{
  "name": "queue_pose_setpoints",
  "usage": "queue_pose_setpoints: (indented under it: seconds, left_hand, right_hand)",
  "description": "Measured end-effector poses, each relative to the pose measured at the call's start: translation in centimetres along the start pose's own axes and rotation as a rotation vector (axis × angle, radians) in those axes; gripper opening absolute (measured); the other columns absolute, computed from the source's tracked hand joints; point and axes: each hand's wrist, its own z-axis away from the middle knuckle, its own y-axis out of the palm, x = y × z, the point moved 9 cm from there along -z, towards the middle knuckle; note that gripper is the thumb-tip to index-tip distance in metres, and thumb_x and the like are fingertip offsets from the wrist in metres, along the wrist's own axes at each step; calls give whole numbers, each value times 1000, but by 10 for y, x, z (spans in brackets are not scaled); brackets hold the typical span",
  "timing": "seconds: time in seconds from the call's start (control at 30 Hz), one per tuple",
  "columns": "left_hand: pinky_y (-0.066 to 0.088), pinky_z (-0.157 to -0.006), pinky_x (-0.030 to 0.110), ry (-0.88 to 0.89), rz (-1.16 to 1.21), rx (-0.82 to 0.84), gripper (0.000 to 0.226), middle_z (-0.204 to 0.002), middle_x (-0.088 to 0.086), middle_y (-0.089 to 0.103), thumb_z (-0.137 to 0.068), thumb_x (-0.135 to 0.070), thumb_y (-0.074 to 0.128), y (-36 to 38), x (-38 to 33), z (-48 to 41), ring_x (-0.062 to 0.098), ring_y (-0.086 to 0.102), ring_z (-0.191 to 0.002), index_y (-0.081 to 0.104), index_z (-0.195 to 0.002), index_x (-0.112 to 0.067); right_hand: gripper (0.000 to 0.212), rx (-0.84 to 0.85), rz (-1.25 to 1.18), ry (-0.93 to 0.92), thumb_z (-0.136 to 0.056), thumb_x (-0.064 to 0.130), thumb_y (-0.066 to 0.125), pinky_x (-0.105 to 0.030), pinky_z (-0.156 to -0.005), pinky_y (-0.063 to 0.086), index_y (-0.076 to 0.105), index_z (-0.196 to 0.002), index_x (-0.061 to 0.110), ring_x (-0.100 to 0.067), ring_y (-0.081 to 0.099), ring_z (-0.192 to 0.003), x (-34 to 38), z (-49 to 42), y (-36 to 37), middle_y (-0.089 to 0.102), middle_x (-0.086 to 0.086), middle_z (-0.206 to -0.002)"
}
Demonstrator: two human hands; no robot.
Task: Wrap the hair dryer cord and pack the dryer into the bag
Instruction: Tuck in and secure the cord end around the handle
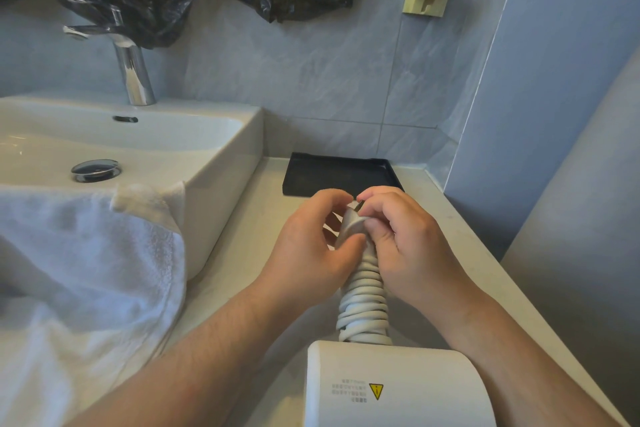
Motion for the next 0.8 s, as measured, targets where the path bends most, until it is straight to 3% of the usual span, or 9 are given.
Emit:
queue_pose_setpoints:
  seconds: [0.17, 0.3, 0.53, 0.73, 0.8]
  left_hand:
    - [56, -76, 32, -44, 16, 13, 26, -98, -9, 70, -87, -9, 65, 2, 5, -1, 10, 64, -85, 69, -110, -19]
    - [56, -79, 36, -54, 30, 7, 27, -98, -7, 73, -87, -13, 62, 3, 5, 0, 12, 67, -89, 71, -112, -18]
    - [55, -82, 22, 21, 135, -28, 27, -96, -15, 75, -85, -3, 65, -4, -5, 0, 5, 70, -92, 78, -102, -20]
    - [51, -65, 16, -119, 329, 15, 23, -93, -4, 79, -86, 2, 68, 0, 6, -2, 5, 71, -78, 79, -101, -12]
    - [53, -65, 21, -197, 397, 11, 20, -92, 2, 79, -83, 3, 71, 0, 16, -4, 10, 71, -77, 79, -97, -9]
  right_hand:
    - [13, 38, -6, 4, -94, 5, 52, -4, -86, 40, 57, -96, 17, 3, 48, -105, -3, -1, 2, 53, 12, -107]
    - [11, 46, -31, -19, -93, 8, 49, -8, -84, 42, 56, -95, 16, -1, 51, -102, 0, -2, 1, 54, 8, -104]
    - [14, 48, -26, -57, -94, 13, 47, -9, -84, 40, 60, -99, 13, -3, 51, -97, 5, -2, 0, 52, 5, -103]
    - [12, 32, -84, 12, -93, 6, 54, -12, -78, 45, 63, -92, 13, -7, 54, -93, 2, -3, -1, 56, 5, -97]
    - [14, 41, -178, 95, -92, 5, 56, -15, -73, 48, 64, -90, 16, -10, 56, -90, -3, -3, -2, 59, 6, -94]
